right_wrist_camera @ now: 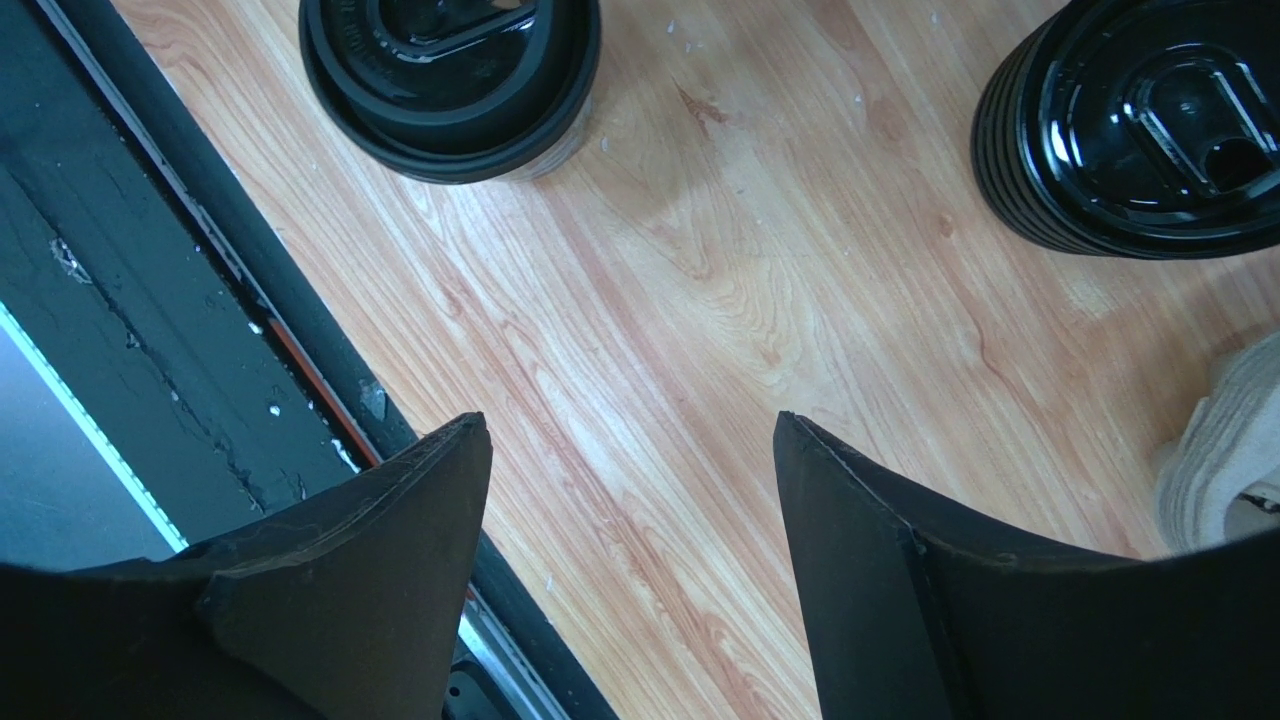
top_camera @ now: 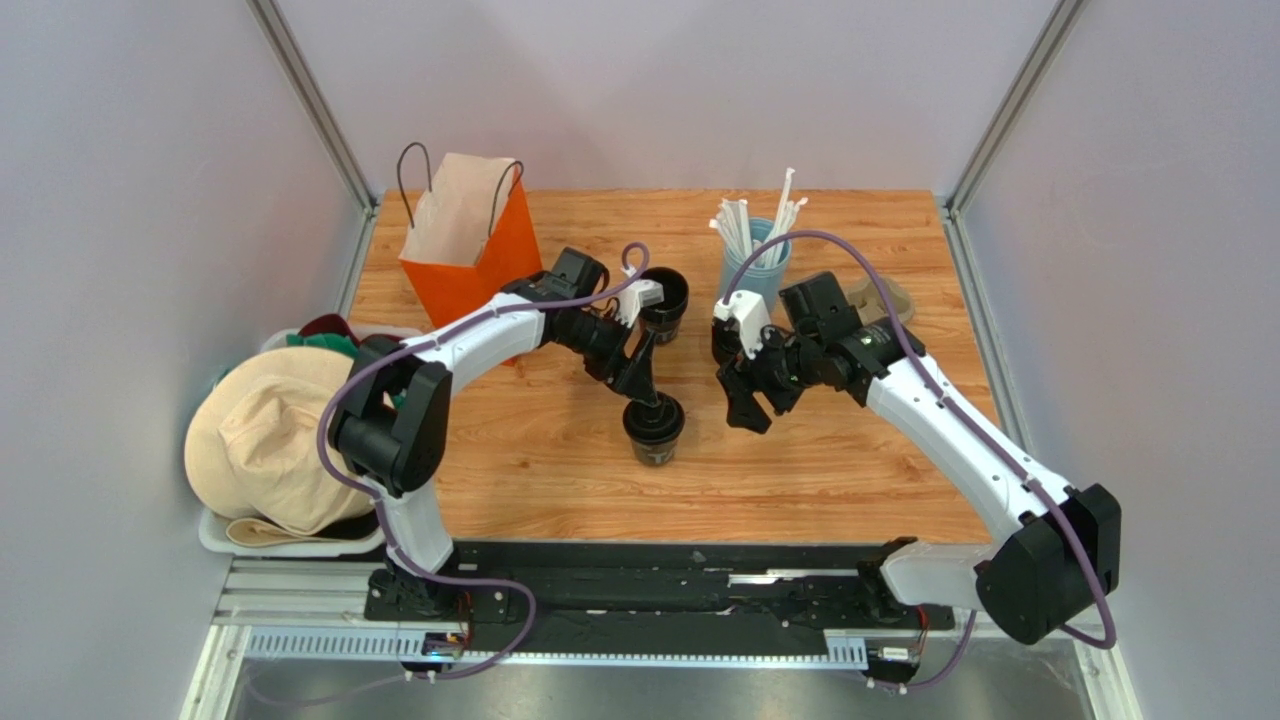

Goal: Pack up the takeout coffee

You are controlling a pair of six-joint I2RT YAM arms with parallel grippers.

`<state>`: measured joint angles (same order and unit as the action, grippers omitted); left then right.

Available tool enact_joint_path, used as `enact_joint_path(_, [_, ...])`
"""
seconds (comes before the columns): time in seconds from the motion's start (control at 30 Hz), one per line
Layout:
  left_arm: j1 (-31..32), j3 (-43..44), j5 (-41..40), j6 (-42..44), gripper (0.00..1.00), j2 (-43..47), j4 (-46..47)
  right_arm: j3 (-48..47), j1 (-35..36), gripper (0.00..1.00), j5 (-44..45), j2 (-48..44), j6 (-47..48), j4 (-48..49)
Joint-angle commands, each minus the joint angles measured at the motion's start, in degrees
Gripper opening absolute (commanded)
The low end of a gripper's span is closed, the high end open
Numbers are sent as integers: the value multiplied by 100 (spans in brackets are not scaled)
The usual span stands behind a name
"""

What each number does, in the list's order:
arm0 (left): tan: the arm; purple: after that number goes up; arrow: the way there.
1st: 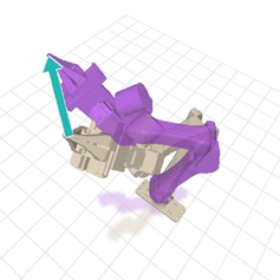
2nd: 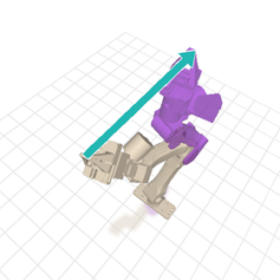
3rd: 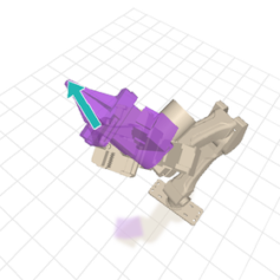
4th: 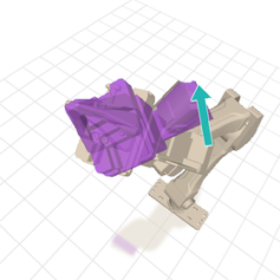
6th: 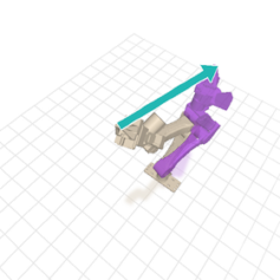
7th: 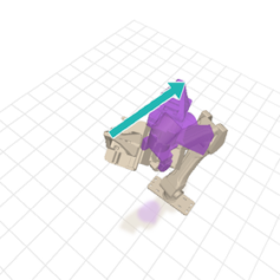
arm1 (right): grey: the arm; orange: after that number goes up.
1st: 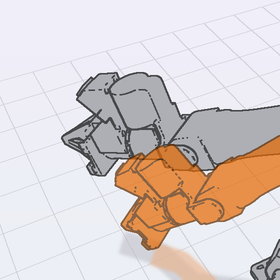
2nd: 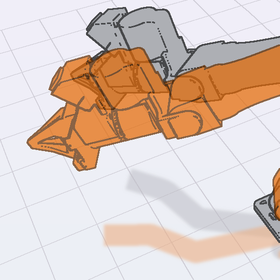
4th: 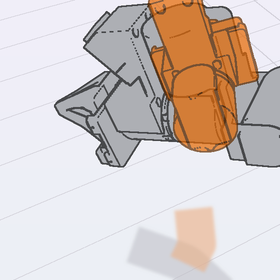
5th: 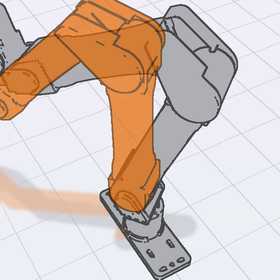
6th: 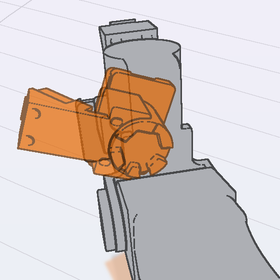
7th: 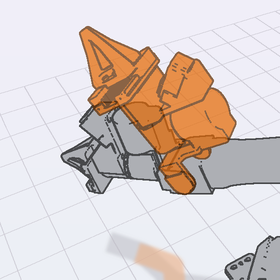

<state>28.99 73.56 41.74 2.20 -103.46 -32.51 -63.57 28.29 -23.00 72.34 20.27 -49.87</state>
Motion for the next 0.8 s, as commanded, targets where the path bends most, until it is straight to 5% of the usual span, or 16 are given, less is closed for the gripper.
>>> enact_joint_path(0.0, [-25, -78, -588, 185, 82, -78, 43, -120, 97, 73, 24, 35, -76, 205])
enact_joint_path(0.77, [-25, -193, 45, 334, 83, 546, 166, -94, 150, 73, -19, 79, -32, 197])
